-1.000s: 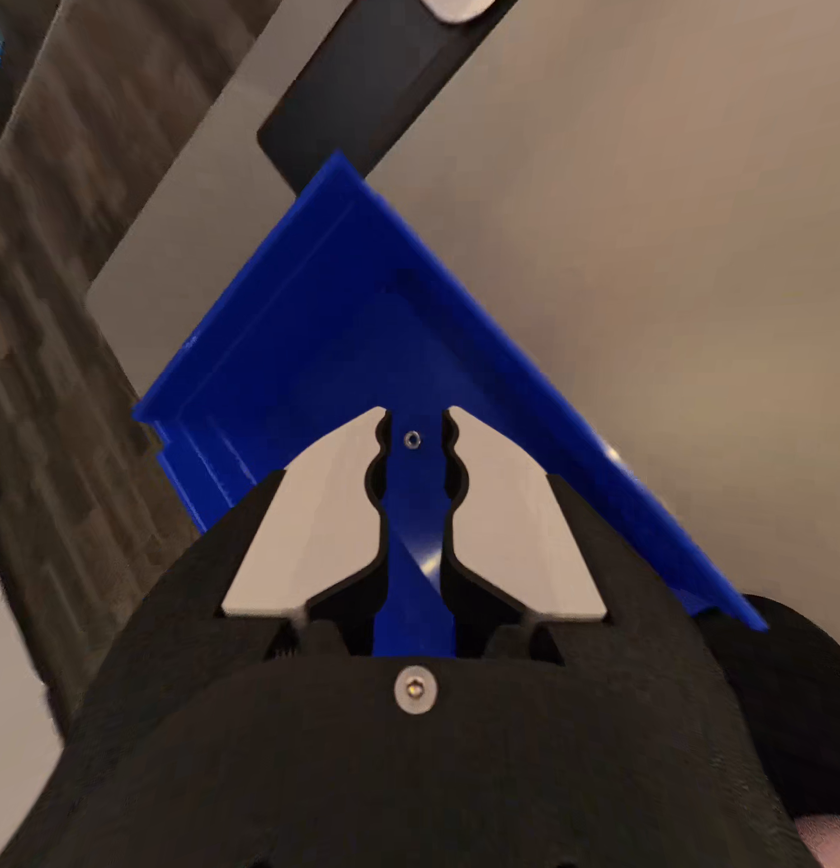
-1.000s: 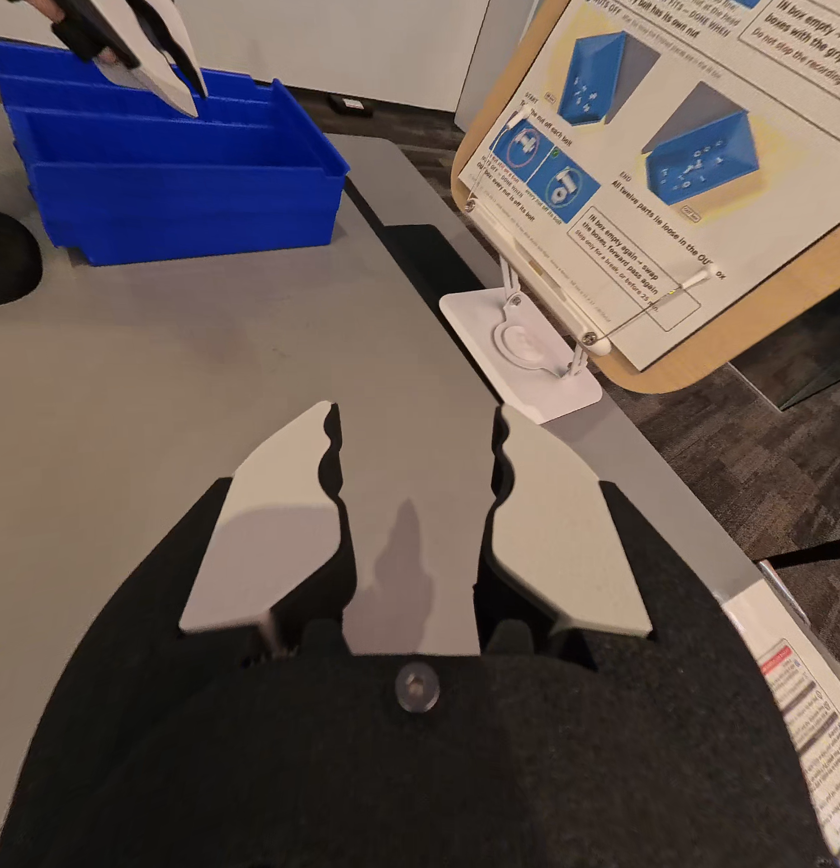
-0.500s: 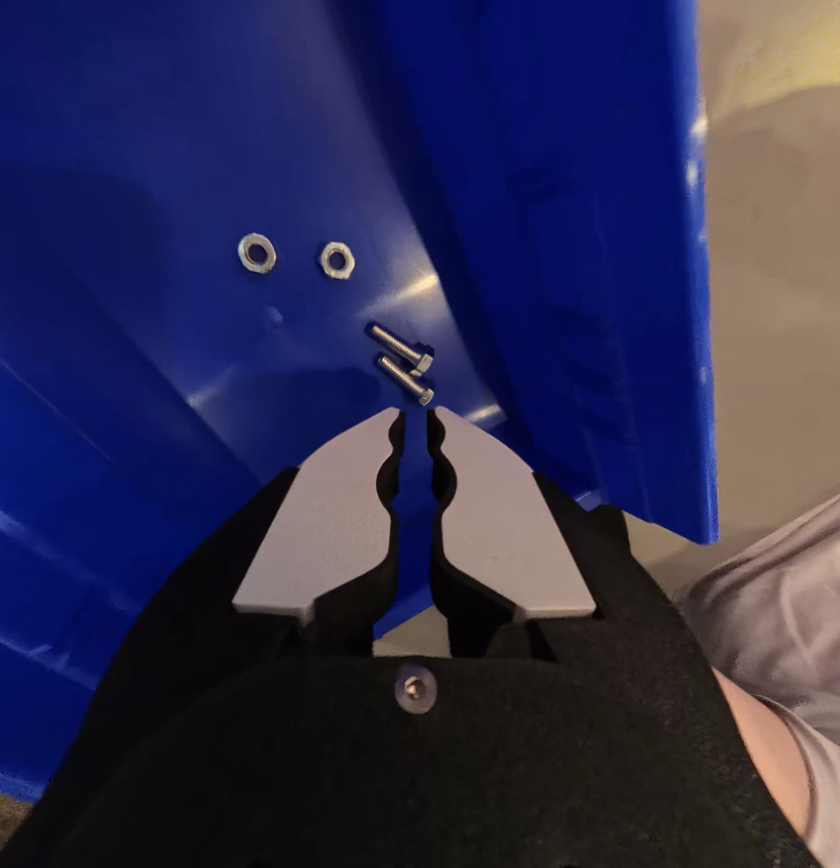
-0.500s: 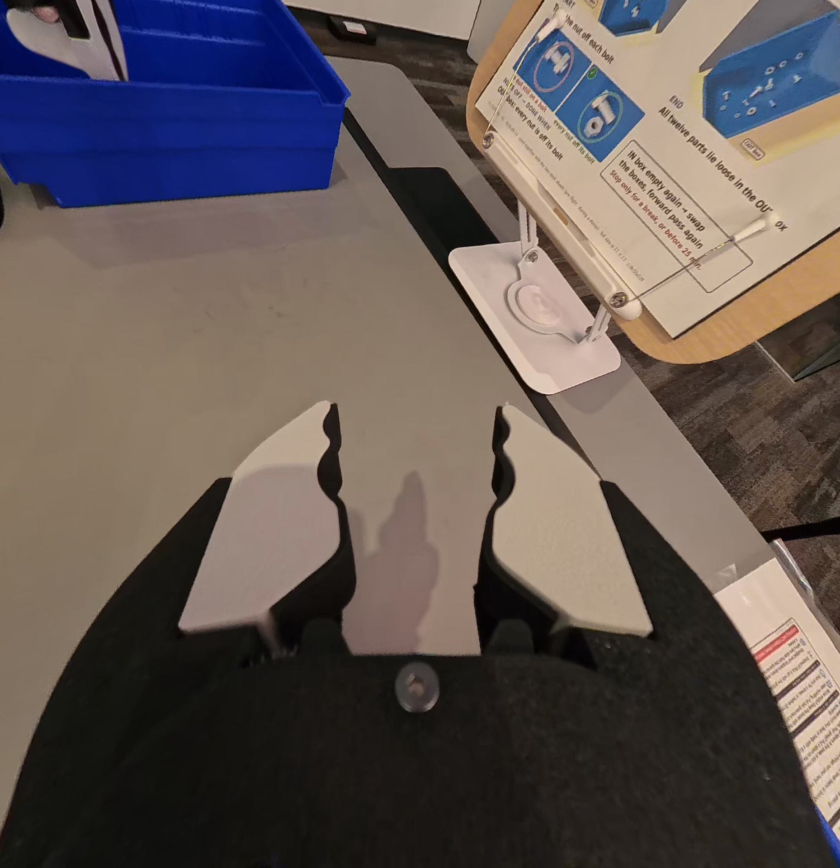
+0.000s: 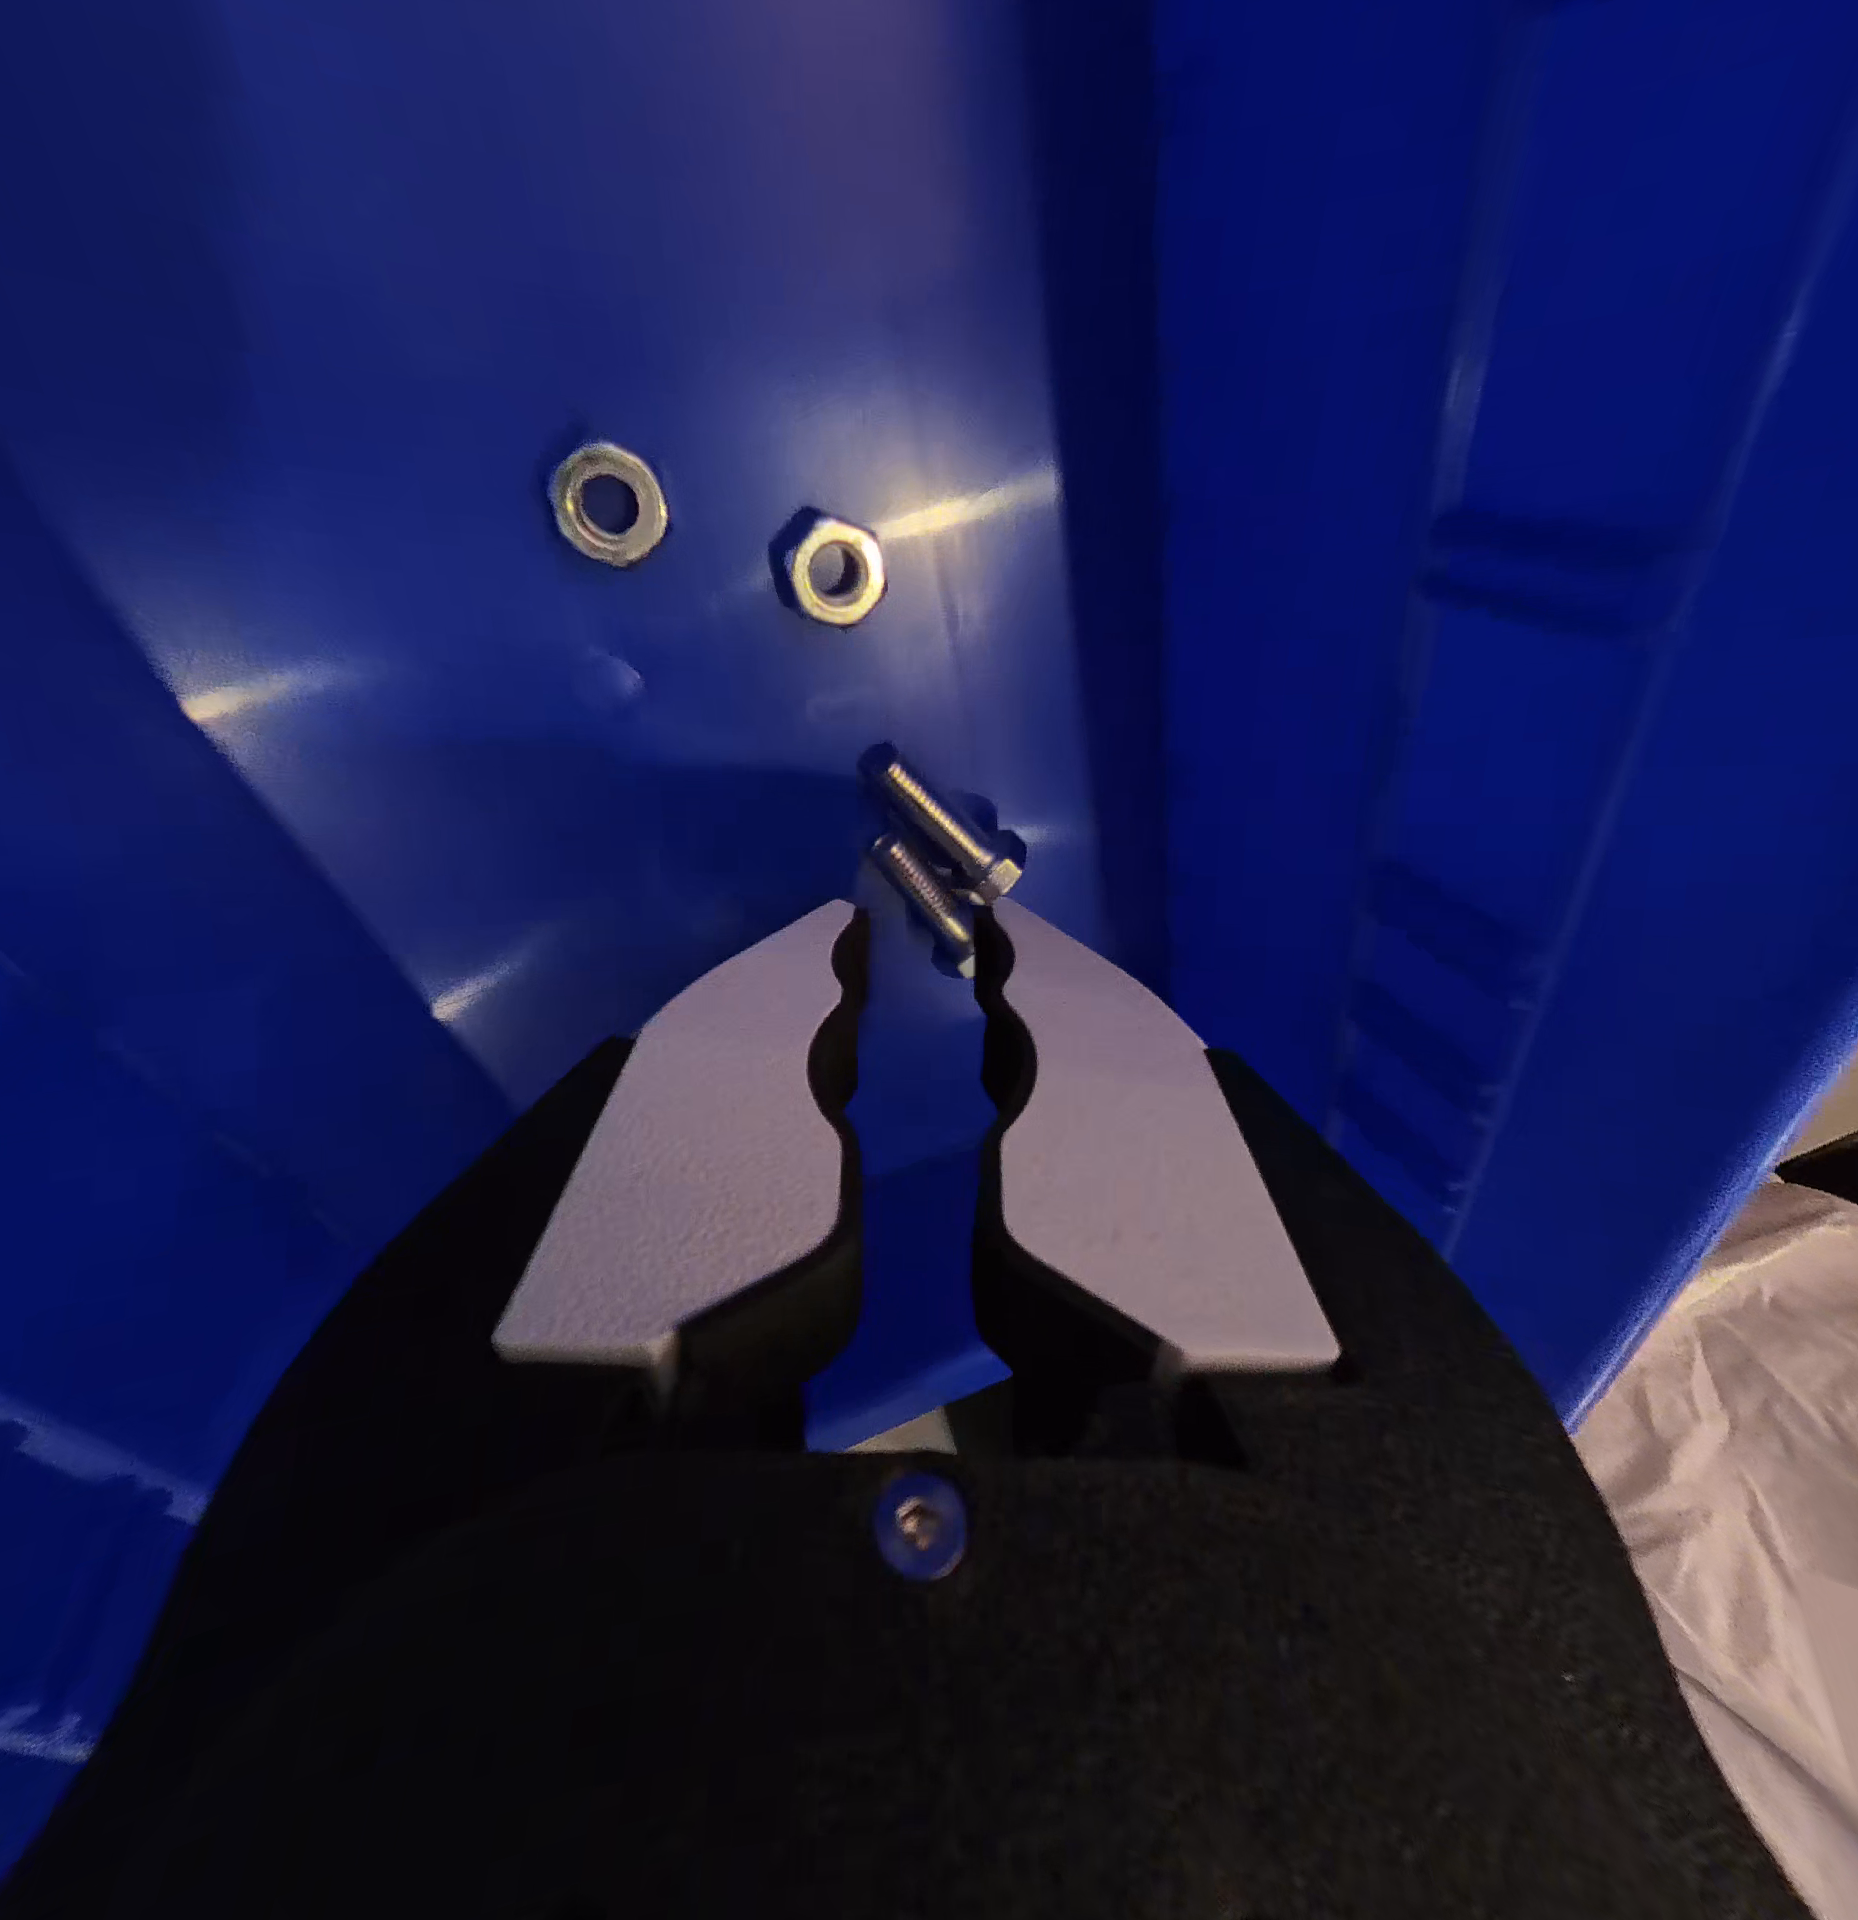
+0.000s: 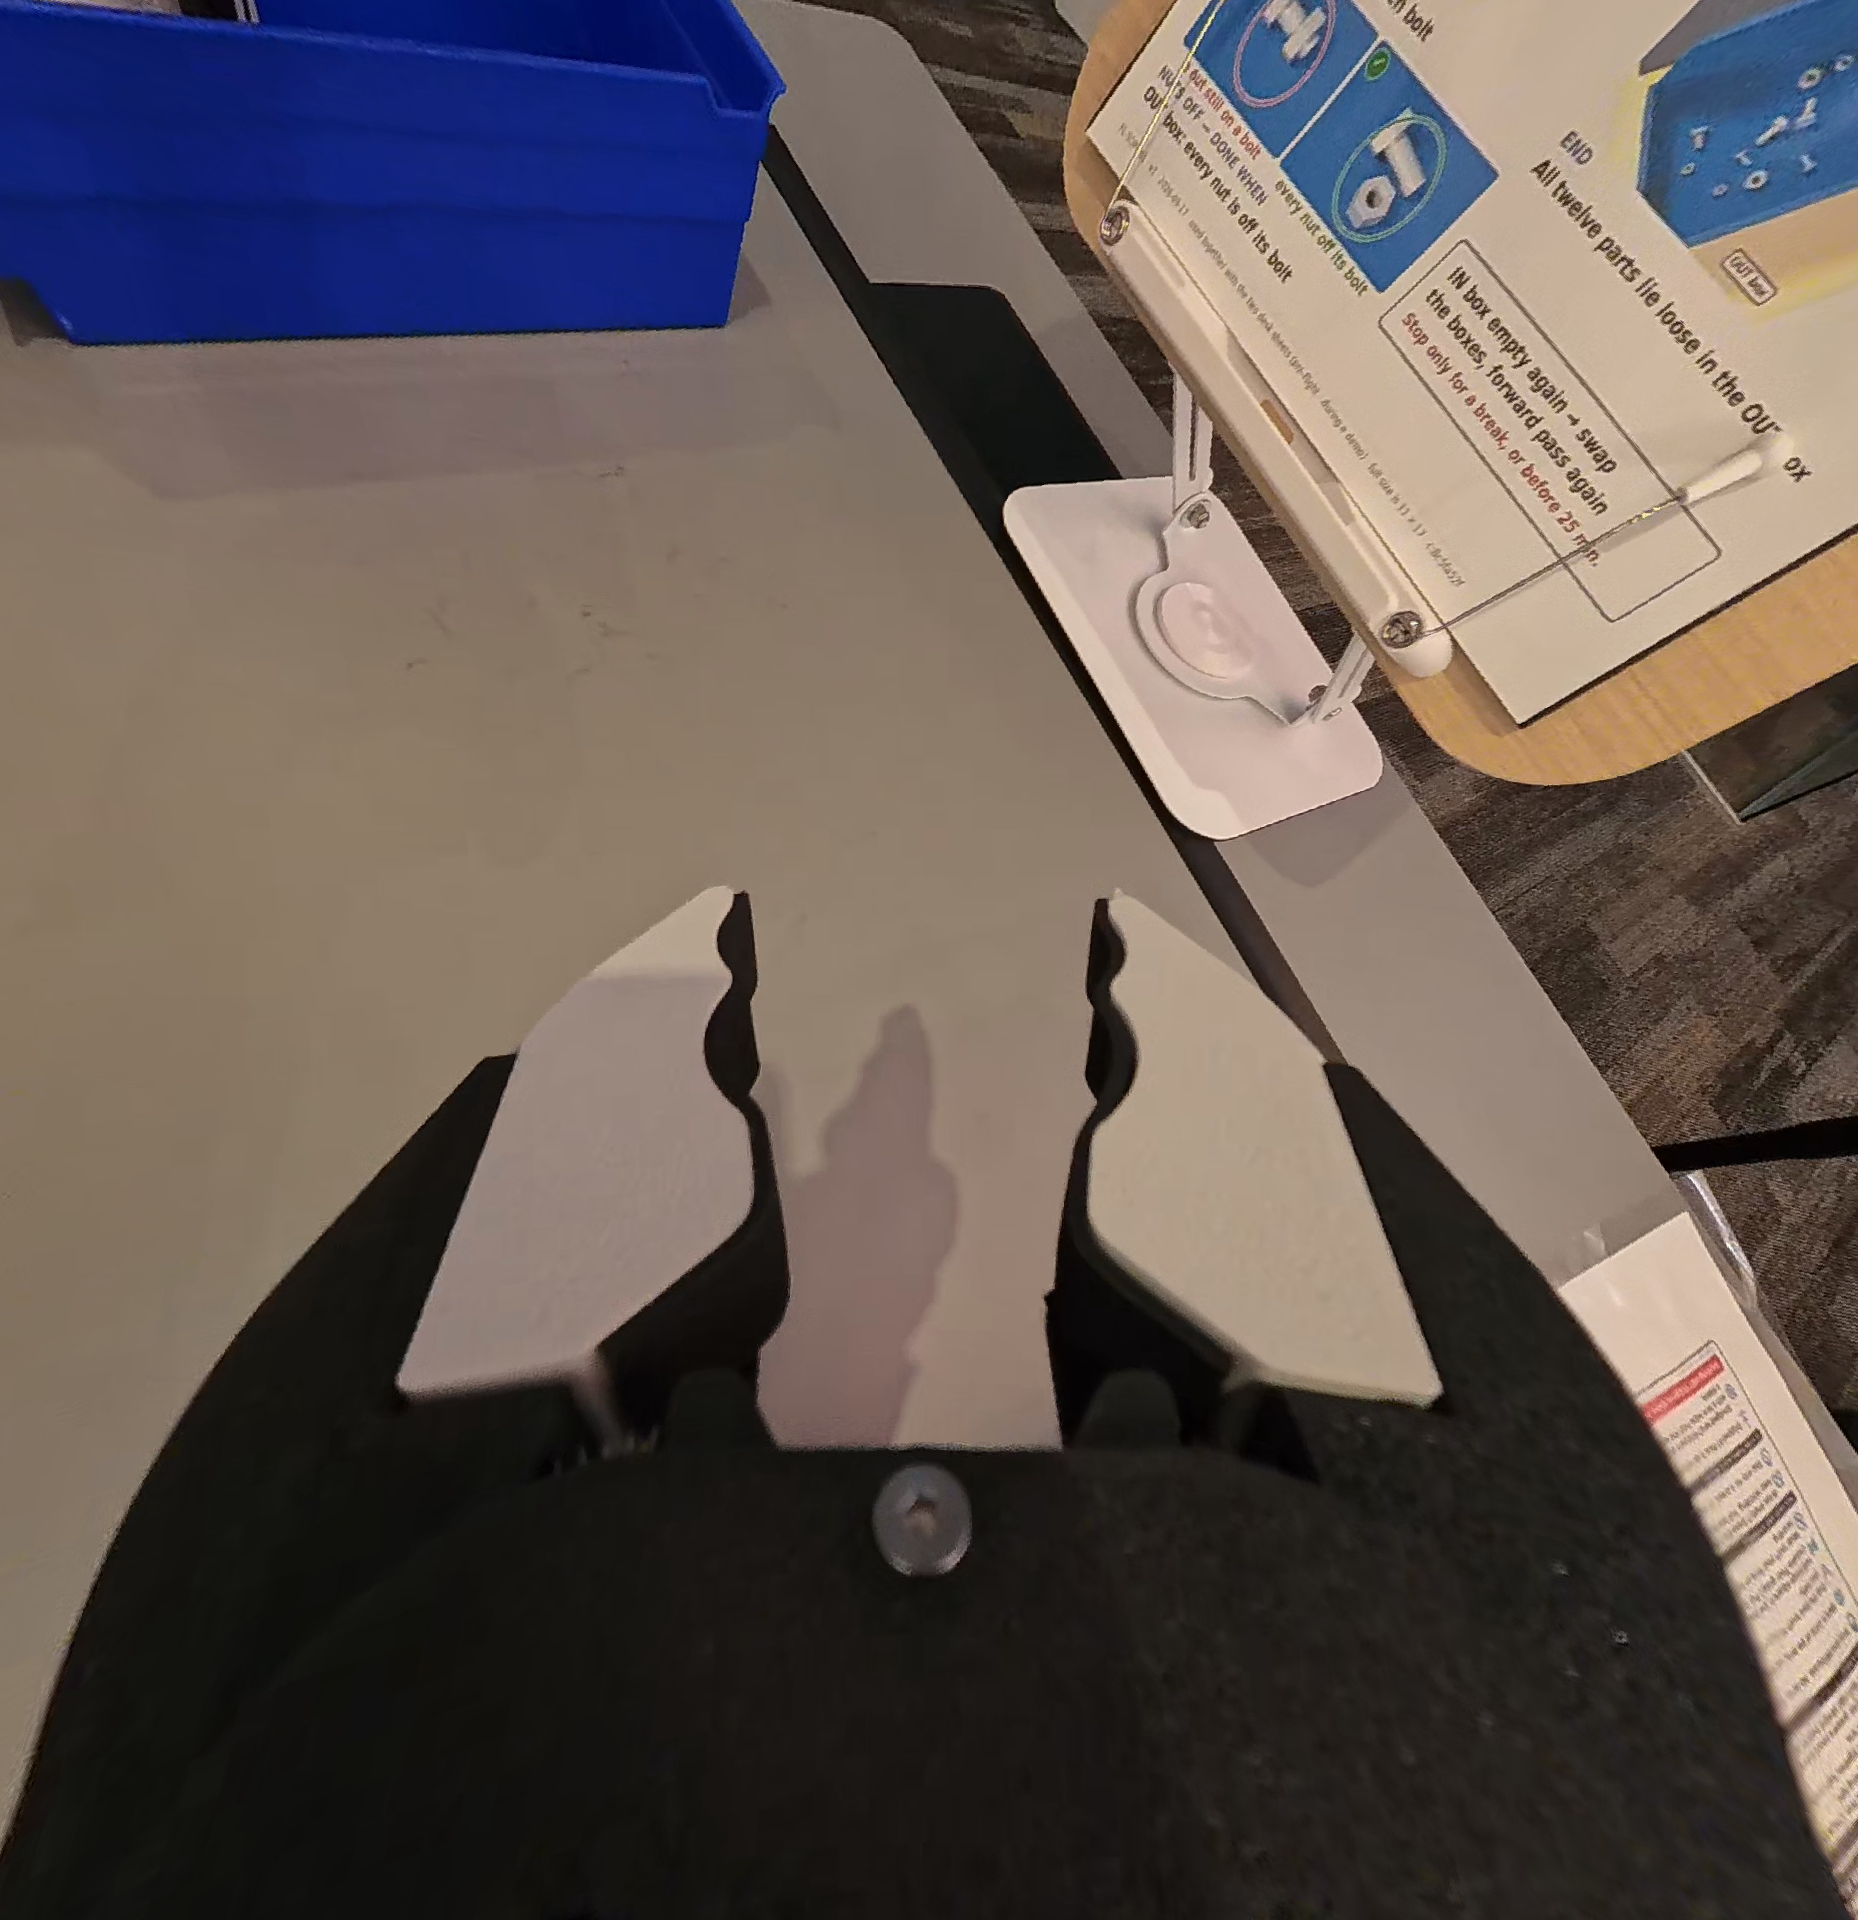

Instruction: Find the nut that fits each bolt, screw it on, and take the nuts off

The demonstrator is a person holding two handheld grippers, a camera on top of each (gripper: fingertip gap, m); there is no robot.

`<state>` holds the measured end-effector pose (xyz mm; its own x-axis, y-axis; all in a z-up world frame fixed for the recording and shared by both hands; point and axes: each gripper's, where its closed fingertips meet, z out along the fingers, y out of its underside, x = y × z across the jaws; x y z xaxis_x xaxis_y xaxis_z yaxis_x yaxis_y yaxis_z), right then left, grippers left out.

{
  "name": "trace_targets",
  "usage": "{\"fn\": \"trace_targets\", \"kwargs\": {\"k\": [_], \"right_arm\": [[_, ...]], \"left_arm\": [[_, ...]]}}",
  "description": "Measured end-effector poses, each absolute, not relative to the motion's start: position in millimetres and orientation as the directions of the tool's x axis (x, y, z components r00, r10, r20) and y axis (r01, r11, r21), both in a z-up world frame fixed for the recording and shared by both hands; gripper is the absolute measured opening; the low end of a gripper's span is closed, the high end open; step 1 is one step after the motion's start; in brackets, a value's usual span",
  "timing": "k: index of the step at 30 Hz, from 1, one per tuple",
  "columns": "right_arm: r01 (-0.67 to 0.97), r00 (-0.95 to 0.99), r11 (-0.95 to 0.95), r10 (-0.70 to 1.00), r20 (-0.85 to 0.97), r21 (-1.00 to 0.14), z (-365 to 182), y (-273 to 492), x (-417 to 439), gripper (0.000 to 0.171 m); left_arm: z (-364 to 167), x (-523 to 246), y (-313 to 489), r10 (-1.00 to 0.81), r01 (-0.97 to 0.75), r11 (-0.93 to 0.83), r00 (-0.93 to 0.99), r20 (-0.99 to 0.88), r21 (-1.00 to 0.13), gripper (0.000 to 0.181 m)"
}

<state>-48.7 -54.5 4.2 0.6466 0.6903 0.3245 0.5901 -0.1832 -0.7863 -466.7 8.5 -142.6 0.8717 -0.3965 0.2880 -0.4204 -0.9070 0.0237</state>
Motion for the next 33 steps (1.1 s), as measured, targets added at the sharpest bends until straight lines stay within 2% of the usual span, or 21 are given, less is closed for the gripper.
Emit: {"fn": "trace_targets", "kwargs": {"k": [8,11,17,21,24,27,30,31,33], "right_arm": [[0.612,0.628,-0.182,0.704,0.332,-0.770,-0.3,-56.4,-52.0,0.060],[0.622,0.619,-0.178,0.708,0.340,-0.763,-1.2,-57.2,-53.2,0.060],[0.626,0.620,-0.185,0.707,0.340,-0.758,-4.0,-56.0,-52.3,0.060],[0.636,0.613,-0.184,0.711,0.346,-0.749,-6.0,-56.3,-53.3,0.060],[0.646,0.608,-0.175,0.706,0.363,-0.743,-5.2,-56.3,-53.4,0.060],[0.648,0.607,-0.169,0.703,0.370,-0.742,-4.7,-55.3,-53.4,0.060],[0.650,0.612,-0.179,0.699,0.369,-0.739,-6.7,-53.4,-50.9,0.059],[0.653,0.612,-0.183,0.699,0.370,-0.735,-7.8,-53.0,-49.8,0.060],[0.664,0.601,-0.179,0.705,0.376,-0.726,-9.7,-53.9,-49.6,0.060]], "left_arm": [[-149.3,-470.6,4.1,-0.398,-0.430,-0.898,0.883,0.249,0.089,0.020],[-150.7,-475.1,5.7,-0.386,-0.418,-0.903,0.891,0.239,0.100,0.011],[-151.0,-480.2,7.6,-0.398,-0.425,-0.900,0.893,0.212,0.101,0.009],[-149.4,-490.8,16.6,-0.491,-0.499,-0.863,0.865,0.105,0.075,0.007],[-130.5,-498.3,33.6,-0.469,-0.464,-0.883,0.879,0.090,-0.066,0.008],[-81.0,-483.9,54.5,-0.501,-0.430,-0.827,0.856,0.128,-0.362,0.007],[-10.8,-418.5,46.8,-0.692,-0.429,-0.621,0.693,0.202,-0.657,0.007],[4.7,-388.0,28.8,-0.780,-0.460,-0.548,0.583,0.228,-0.699,0.007],[12.9,-333.4,-5.2,-0.899,-0.575,-0.407,0.392,0.197,-0.710,0.007]]}}
